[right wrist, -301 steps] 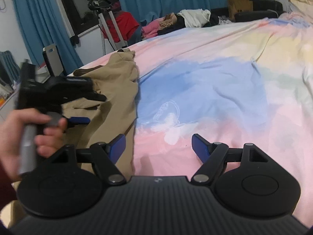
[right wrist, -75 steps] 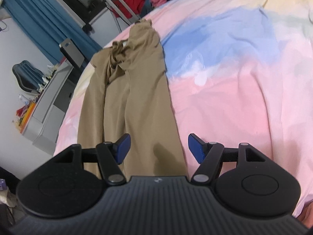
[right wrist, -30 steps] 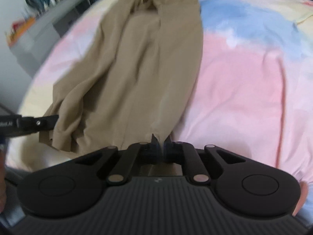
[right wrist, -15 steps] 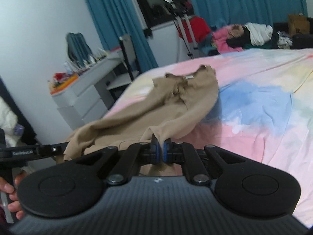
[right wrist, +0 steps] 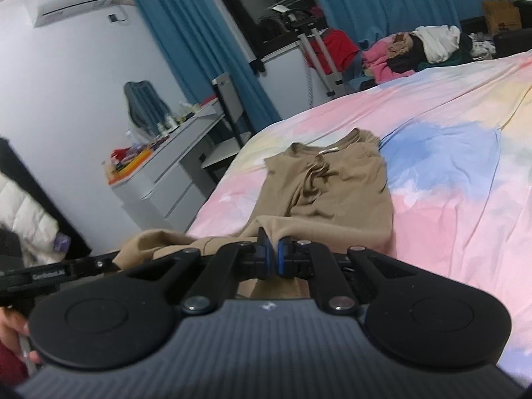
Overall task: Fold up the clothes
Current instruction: 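Grasp the hem with both grippers and fold it toward the collar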
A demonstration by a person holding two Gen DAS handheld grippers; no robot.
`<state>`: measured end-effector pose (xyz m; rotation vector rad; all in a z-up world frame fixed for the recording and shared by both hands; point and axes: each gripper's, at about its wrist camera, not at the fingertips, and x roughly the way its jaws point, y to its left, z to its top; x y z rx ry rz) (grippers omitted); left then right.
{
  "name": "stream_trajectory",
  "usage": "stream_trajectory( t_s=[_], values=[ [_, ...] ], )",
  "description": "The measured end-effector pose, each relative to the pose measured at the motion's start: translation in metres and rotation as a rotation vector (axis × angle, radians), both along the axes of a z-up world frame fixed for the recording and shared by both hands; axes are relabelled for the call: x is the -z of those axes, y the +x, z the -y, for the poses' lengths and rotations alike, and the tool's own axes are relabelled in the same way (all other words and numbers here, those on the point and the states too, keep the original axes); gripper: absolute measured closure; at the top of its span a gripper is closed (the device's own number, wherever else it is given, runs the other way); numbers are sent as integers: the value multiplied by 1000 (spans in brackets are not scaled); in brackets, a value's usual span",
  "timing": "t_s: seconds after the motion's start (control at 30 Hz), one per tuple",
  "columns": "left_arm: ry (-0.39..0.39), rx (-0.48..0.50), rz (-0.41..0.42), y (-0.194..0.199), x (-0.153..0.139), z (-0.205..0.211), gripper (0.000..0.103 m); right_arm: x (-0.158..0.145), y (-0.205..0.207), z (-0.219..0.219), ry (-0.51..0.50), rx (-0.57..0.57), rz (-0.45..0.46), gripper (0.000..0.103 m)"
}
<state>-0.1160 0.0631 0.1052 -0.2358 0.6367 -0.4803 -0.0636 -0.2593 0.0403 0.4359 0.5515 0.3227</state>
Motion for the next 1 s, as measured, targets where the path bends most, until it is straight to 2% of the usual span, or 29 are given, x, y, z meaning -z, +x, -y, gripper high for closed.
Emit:
stream_trajectory(
  t_s=[0.17, 0.3, 0.4, 0.5, 0.7, 0.83, 1.0],
  values=[
    [5, -45, -11, 78, 9, 7, 98, 9, 59, -6, -37, 38, 5, 95],
    [25, -70, -18, 142, 32, 14, 98, 32, 114, -13, -78, 76, -15, 95],
    [64, -90, 3, 191, 64, 22, 98, 56, 155, -14, -88, 93, -44, 95],
    [102, -115, -29, 234, 106, 27, 98, 84, 191, -14, -114, 99, -74, 95],
    [126, -128, -130, 295, 175, 30, 96, 141, 243, -24, -209, 89, -149, 95],
    [159, -123, -138, 318, 197, 30, 93, 166, 262, -26, -220, 91, -202, 94],
    [185, -118, -138, 321, 210, 34, 88, 174, 268, -20, -164, 116, -233, 94]
  ],
)
